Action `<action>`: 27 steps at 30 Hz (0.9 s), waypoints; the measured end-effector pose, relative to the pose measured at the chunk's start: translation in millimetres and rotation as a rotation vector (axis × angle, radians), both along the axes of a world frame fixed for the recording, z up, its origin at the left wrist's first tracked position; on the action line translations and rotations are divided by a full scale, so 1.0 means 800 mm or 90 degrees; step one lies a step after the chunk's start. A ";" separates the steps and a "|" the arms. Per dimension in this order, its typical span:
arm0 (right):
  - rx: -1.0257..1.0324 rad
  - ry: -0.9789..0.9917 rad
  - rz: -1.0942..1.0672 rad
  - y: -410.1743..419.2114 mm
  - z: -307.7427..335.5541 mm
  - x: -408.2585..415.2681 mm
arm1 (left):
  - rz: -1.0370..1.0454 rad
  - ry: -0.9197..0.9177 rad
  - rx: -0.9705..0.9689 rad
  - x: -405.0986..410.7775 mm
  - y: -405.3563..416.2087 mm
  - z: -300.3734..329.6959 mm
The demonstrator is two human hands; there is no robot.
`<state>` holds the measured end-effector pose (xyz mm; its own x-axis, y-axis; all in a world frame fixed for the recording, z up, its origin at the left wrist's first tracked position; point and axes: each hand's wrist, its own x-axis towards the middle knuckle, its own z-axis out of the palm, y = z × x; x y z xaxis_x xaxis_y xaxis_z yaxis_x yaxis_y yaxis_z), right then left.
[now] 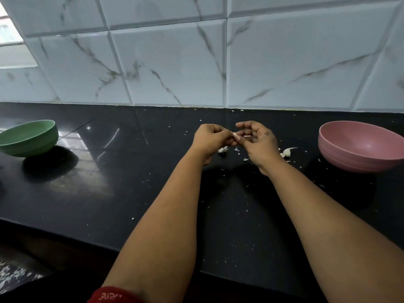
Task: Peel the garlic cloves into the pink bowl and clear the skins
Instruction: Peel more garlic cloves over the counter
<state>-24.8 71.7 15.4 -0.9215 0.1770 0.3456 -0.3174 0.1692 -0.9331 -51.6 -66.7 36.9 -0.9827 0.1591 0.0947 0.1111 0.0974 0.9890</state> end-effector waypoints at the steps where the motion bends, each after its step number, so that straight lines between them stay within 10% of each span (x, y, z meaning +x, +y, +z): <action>1: 0.025 0.001 -0.004 0.001 -0.001 -0.001 | 0.012 0.014 -0.025 0.001 0.000 -0.001; 15: -0.190 -0.052 0.051 -0.005 0.006 0.004 | 0.017 -0.023 -0.028 0.008 0.001 0.012; 27: -0.246 -0.077 0.042 -0.002 0.003 0.001 | 0.030 0.130 -0.370 -0.001 -0.013 0.004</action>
<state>-24.0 70.0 17.7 -0.9654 0.2113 0.1529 -0.1992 -0.2188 -0.9552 -52.6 -76.7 40.1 -0.9613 0.1976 0.1919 0.2743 0.6234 0.7322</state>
